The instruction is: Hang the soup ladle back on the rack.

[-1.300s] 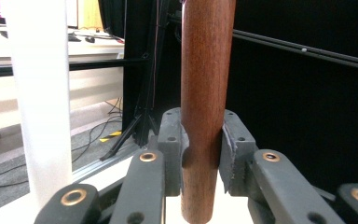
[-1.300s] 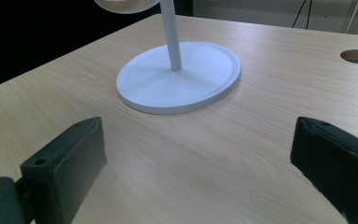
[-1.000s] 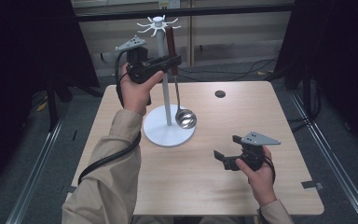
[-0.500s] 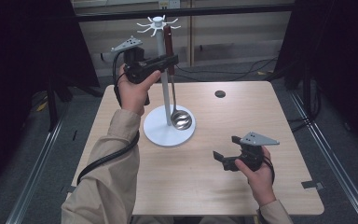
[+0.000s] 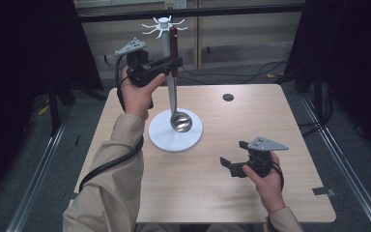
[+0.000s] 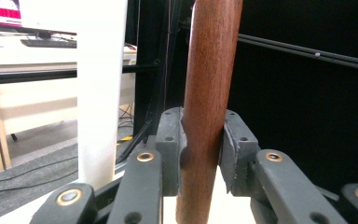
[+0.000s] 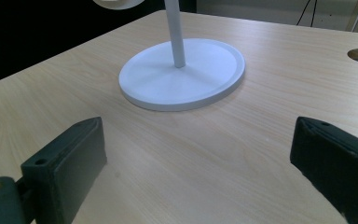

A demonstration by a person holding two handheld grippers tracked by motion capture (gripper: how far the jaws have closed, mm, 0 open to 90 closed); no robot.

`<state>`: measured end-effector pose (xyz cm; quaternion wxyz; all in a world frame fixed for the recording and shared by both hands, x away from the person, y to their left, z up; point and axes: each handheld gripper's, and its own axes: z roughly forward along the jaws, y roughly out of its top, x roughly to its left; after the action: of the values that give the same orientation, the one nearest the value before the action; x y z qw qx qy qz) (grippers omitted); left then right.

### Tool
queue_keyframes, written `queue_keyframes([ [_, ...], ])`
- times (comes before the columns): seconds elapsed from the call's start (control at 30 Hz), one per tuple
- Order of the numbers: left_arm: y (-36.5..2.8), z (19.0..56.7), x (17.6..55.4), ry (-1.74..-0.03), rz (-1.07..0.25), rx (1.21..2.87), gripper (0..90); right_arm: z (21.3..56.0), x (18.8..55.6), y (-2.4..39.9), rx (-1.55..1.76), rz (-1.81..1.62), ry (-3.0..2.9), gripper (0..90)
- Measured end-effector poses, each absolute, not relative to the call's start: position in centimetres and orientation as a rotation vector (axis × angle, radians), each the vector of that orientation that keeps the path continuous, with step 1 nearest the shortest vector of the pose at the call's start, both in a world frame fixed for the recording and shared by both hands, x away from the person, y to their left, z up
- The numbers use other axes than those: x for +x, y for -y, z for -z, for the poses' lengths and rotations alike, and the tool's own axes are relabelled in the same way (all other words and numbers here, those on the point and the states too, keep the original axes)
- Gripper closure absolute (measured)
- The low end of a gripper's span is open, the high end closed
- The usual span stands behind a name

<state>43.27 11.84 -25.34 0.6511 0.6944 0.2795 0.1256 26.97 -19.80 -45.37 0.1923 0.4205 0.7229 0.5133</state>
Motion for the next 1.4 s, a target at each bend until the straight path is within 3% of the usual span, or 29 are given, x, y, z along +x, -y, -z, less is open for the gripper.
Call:
queue_keyframes([
  [0.97, -12.6, 25.5, 42.4, -0.649, -0.324, 1.598, 62.3, 45.0, 26.9, 19.8, 1.162, -1.439, -2.030, 2.8],
  [1.4, -13.2, 25.8, 40.7, -0.662, -0.364, 1.623, 48.8, 44.4, 26.6, 19.9, 1.151, -1.439, -2.015, 2.9],
])
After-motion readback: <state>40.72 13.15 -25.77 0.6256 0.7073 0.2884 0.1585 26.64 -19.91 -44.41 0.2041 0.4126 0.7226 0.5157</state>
